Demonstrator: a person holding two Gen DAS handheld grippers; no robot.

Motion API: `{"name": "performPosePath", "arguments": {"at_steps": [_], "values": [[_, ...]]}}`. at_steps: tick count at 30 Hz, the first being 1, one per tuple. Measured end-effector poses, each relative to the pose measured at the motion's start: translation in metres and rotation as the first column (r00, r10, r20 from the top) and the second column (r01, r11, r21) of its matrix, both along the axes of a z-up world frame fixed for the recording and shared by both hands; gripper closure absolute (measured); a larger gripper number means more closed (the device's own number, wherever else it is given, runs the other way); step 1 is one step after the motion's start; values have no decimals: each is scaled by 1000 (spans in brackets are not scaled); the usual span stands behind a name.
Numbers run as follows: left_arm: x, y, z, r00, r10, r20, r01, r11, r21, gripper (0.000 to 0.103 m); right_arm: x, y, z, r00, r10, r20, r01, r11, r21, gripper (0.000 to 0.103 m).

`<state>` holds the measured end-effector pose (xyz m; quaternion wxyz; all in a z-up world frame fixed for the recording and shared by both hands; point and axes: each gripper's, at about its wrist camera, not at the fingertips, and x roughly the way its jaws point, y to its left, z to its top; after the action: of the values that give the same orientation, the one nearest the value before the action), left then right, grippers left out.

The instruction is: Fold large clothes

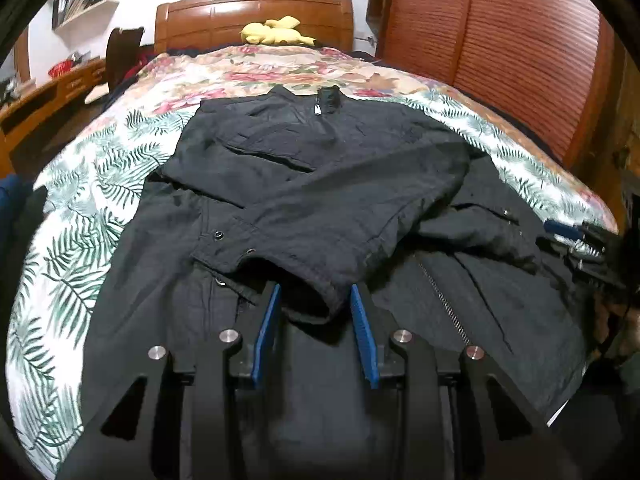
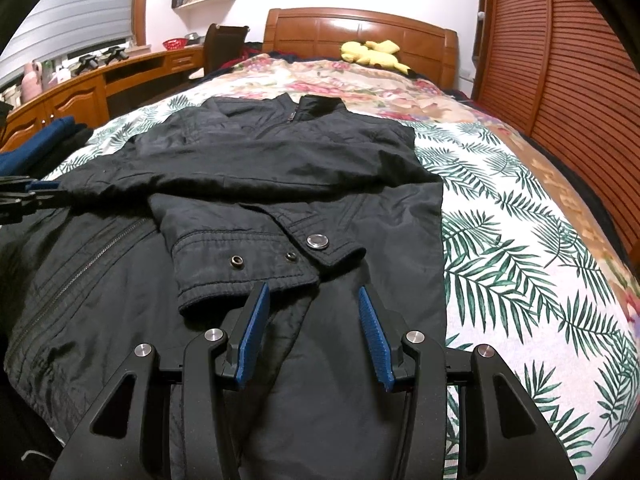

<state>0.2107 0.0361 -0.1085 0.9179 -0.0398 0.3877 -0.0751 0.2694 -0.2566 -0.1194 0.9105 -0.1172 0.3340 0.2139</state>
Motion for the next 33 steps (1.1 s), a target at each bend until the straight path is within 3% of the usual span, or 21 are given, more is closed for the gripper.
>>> {"name": "performPosePath", "arguments": {"at_steps": [4, 8, 11, 17, 25, 33], "values": [[3, 1, 1, 1000, -4, 10, 4, 1000, -13, 69, 0, -1, -1, 1000, 0, 0, 0, 1000, 1, 56], [-3, -6, 5, 999, -35, 33, 35, 999, 6, 92, 0, -1, -1, 1000, 0, 0, 0, 1000, -1, 56], [-10, -12, 13, 995, -65, 70, 64, 998, 15, 99, 0, -1, -1, 1000, 1, 2, -1, 1000, -1, 56], [-35, -24, 28, 989, -104, 104, 103, 995, 15, 100, -1, -2, -1, 1000, -3, 0, 3, 1000, 0, 56], [-52, -39, 29, 985, -124, 118, 107, 984, 139, 100, -1, -2, -2, 1000, -3, -5, 3, 1000, -7, 56], [-74, -15, 25, 992, -76, 105, 64, 992, 111, 99, -1, 1, -6, 1000, -7, -9, 7, 1000, -23, 56]]}}
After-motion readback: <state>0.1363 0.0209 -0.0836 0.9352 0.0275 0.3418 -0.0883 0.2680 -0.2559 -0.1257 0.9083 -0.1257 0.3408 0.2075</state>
